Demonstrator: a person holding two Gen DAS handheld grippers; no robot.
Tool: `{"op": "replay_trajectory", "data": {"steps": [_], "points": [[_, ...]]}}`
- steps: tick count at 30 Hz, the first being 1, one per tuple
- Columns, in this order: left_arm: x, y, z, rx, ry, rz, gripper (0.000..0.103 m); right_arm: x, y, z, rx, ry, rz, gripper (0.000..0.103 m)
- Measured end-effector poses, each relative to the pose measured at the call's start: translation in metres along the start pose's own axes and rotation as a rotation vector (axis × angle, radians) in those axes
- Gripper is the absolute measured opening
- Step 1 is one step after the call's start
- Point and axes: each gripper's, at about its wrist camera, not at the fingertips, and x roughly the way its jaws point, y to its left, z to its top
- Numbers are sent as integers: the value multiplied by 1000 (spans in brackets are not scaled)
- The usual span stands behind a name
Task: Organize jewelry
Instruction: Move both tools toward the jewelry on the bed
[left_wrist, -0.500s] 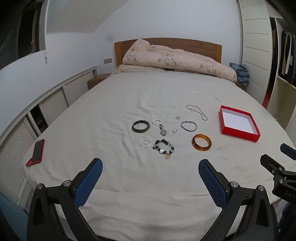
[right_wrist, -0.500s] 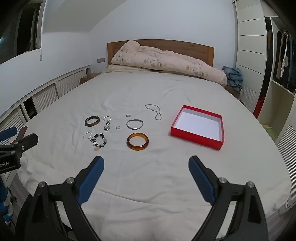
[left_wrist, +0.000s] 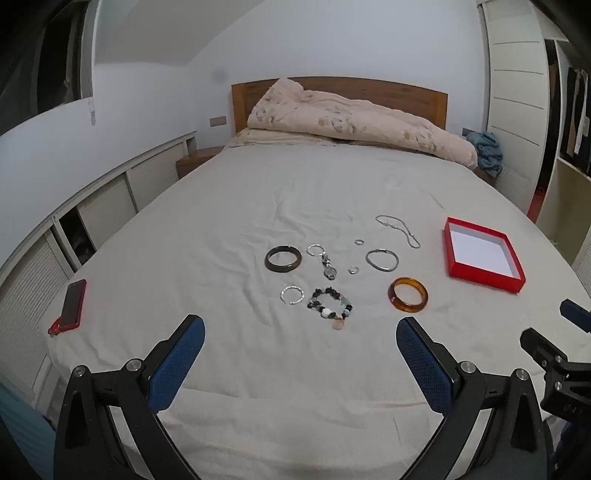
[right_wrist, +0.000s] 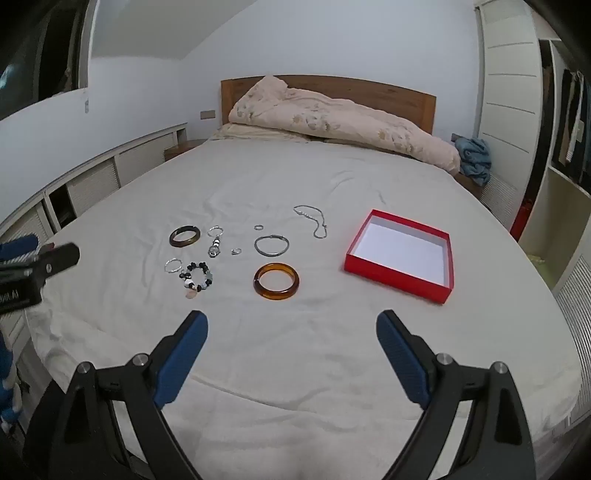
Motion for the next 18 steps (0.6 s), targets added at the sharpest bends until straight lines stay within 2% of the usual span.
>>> {"op": "replay_trajectory", "data": {"steps": [9, 18], "points": [[26, 26, 4, -45, 13, 26, 102, 20, -5, -2, 4, 48, -1, 93], [26, 25, 6, -27, 2, 26, 102, 31, -1, -3, -8, 73, -1, 93]]}}
